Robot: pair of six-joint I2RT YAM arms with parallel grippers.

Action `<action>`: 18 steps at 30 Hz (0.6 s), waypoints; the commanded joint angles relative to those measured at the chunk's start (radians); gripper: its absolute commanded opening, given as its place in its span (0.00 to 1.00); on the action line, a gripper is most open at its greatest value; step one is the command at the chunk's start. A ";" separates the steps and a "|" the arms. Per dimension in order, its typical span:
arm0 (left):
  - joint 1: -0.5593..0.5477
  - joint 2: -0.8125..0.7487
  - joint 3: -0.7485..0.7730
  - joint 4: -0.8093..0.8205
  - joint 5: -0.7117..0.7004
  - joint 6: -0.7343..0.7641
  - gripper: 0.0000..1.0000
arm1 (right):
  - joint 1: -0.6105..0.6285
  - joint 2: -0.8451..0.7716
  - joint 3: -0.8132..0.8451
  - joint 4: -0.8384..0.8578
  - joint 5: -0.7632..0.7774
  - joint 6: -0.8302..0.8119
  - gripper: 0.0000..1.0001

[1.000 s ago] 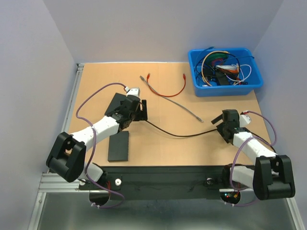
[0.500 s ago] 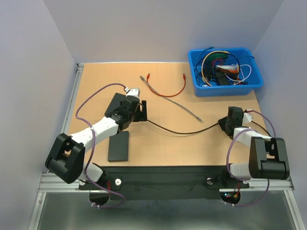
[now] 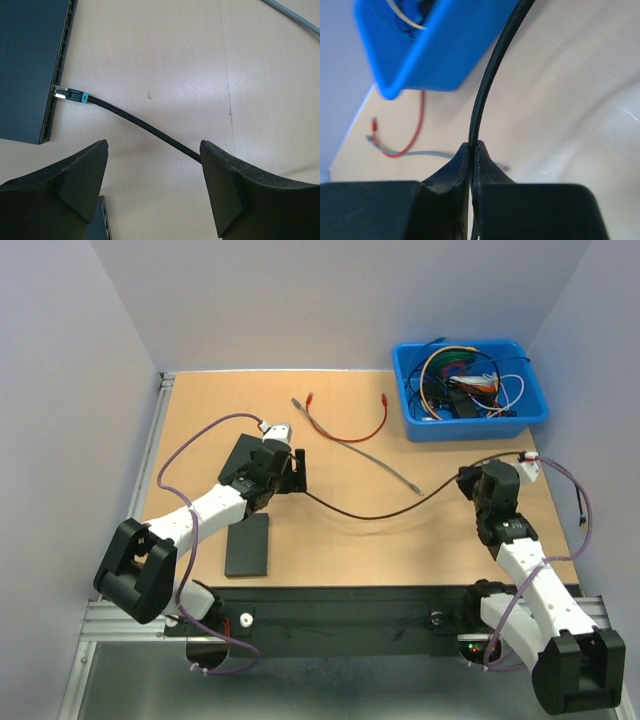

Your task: Insert the plug into the switch port

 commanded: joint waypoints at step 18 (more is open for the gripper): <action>0.132 -0.235 -0.090 -0.011 -0.097 -0.120 0.86 | 0.575 0.883 0.938 0.217 -0.324 -0.354 0.00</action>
